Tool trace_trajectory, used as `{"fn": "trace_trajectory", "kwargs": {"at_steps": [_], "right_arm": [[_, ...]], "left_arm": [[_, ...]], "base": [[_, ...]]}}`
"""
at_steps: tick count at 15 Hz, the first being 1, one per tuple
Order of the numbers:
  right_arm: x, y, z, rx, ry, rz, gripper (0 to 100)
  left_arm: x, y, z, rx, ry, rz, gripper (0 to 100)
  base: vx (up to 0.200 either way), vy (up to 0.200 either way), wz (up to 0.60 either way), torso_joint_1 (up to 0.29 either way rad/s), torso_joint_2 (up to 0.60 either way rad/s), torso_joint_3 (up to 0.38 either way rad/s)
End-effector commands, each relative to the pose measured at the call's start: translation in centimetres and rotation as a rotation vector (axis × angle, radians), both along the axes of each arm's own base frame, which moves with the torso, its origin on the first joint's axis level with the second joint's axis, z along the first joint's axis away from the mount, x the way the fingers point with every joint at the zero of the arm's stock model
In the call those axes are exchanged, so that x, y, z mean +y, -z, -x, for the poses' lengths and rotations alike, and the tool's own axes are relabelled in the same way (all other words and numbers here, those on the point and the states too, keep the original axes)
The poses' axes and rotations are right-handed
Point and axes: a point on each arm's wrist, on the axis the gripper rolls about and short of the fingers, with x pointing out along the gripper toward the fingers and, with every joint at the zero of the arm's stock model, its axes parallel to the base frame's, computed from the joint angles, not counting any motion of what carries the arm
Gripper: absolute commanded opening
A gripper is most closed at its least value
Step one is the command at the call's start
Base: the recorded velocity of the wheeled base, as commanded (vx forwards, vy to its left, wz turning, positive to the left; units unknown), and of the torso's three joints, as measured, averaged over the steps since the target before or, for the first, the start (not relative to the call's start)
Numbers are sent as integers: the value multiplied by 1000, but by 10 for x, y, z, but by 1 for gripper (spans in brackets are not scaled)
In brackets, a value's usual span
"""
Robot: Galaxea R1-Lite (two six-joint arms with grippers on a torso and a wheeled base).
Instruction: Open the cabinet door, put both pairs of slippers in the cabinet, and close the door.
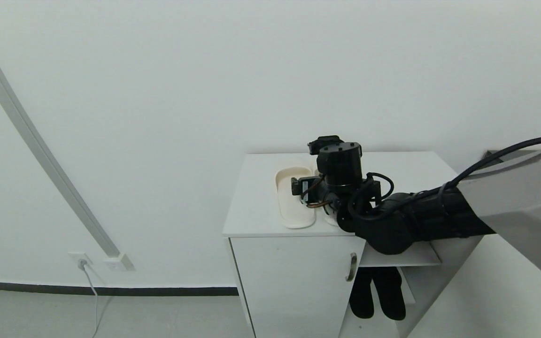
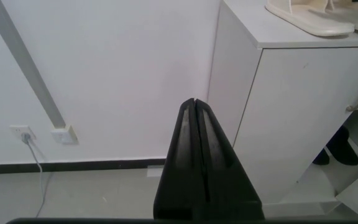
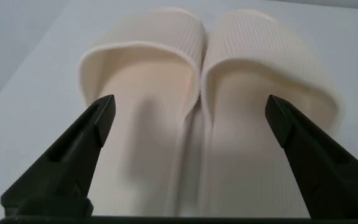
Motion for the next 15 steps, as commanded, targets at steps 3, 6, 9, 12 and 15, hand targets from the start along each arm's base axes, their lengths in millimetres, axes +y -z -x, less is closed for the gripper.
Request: {"fn": "trace_trajectory", "kwargs": {"at_steps": [3,6,9,12,15], "right_arm": [[6,19,-27,7,12,1,100],[8,23,-40,-5,22,-10,100],[8,25,-45,-11,28,-15,0],[7,20,-44,-20,29,-20,0],[7,13,-40,-27,26,-24,0]], "left_arm": [[0,0,0,2,0,1,0],[0,0,0,1,0,2,0],[0,0,0,1,-2,2,0],[0,0,0,1,-2,4,0],[0,0,0,1,-3,4,0]], "base": [[0,0,0,0,0,0],[0,0,0,0,0,0],[0,0,0,0,0,0],[0,0,0,0,0,0],[0,0,0,0,0,0]]}}
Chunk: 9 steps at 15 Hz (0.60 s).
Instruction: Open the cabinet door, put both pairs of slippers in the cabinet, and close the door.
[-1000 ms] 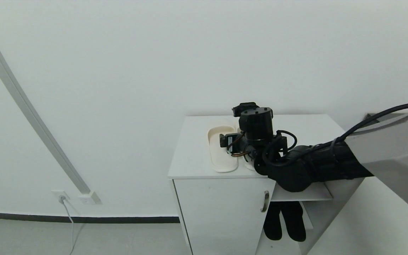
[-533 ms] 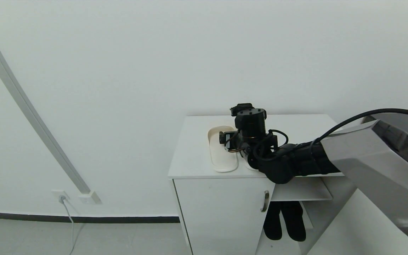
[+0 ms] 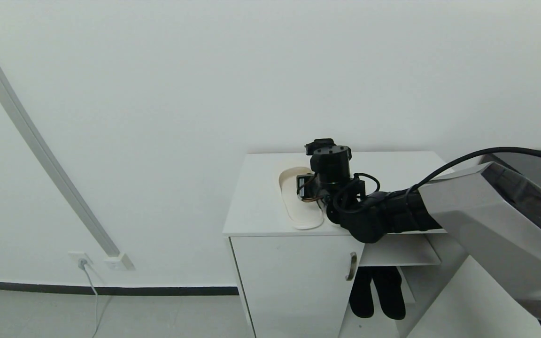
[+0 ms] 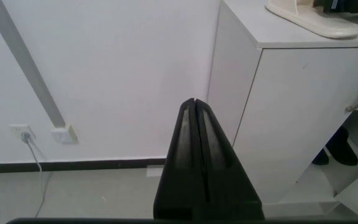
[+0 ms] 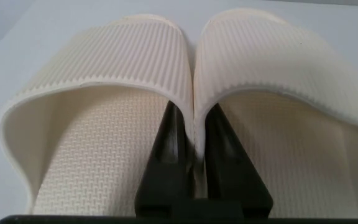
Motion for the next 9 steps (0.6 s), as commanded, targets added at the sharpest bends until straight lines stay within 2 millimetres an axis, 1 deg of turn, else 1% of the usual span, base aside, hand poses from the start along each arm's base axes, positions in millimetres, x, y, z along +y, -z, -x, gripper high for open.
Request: {"fn": "trace_trajectory", "kwargs": {"at_steps": [1,7,9], "right_arm": [[-2,-8,3,-12,-4,-4,0],[-11,-23,24,-5,-57,-5,0],[-14,-32,36,-5,-86,-10,0]], "left_arm": [[0,0,0,1,1,0,0],[0,0,0,1,1,0,0],[0,0,0,1,1,0,0]], "base": [[0,0,0,0,0,0],[0,0,0,0,0,0],[0,0,0,0,0,0]]}}
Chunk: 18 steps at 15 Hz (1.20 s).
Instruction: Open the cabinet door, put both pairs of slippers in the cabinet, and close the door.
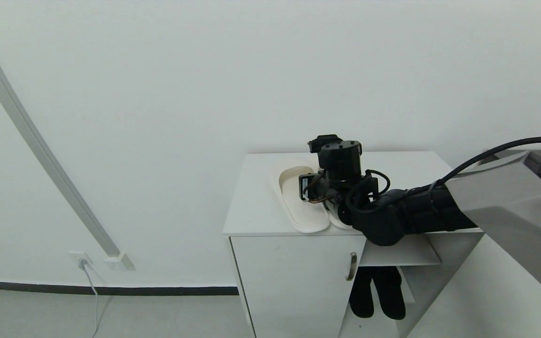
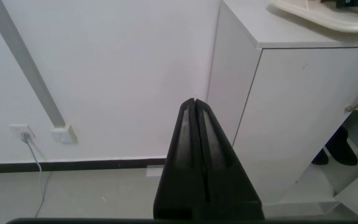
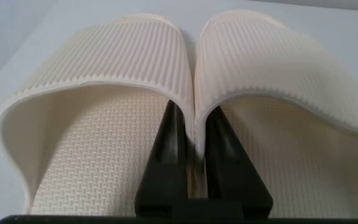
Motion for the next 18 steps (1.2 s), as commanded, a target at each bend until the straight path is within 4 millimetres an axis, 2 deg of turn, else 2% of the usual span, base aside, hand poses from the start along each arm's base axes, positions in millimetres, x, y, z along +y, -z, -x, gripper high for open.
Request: {"fn": "trace_trajectory", "kwargs": {"at_steps": [1,5,8,12,14,16,18], "right_arm": [[-9,-24,22,-23,-55,-27,0],[-27,-40,58,-7,-138,-29,0],[-44,-43,91,11,-207,-30,0],[-63,-35,123,26,-247,-26,0],[-71,-27,147,42,-285,-15,0],[-74,-20,159,53,-315,-10,0],[-71,-20,161,51,-331,-9,0]], "left_arm": [[0,0,0,1,0,0,0],[0,0,0,1,0,0,0],[0,0,0,1,0,-2,0],[0,0,0,1,0,-2,0],[0,0,0,1,0,-2,0],[0,0,0,1,0,-2,0],[0,0,0,1,1,-2,0]], "base": [[0,0,0,0,0,0],[0,0,0,0,0,0],[0,0,0,0,0,0],[0,0,0,0,0,0],[0,0,0,0,0,0],[0,0,0,0,0,0],[0,0,0,0,0,0]]}}
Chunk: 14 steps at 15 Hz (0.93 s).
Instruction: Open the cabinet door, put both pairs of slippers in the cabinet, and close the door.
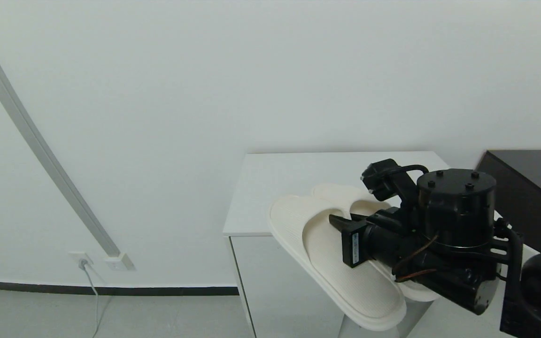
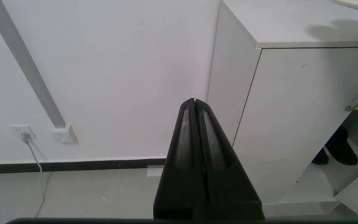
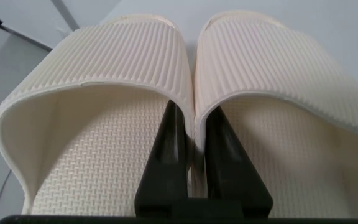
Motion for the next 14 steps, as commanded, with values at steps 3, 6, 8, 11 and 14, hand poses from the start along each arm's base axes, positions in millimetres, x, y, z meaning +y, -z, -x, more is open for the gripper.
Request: {"fn": "trace_trajectory", "kwargs": {"at_steps": [3,6,8,11,14], "right_arm": [[-2,-2,6,-4,-11,-7,0],[-2,-2,6,-7,-8,-8,0],[-2,-2,6,-6,-8,-7,0],[-2,-1,5,-4,-8,-5,0],[-2,-1,5,-5,-7,-3,0]], "left_arm": [[0,0,0,1,0,0,0],[0,0,0,1,0,0,0],[0,0,0,1,0,0,0],[0,0,0,1,0,0,0],[0,0,0,1,0,0,0]], "base": [[0,0,0,0,0,0],[0,0,0,0,0,0],[0,0,0,0,0,0],[-67,0,0,2,1,2],[-200,0,0,7,1,-1]]}}
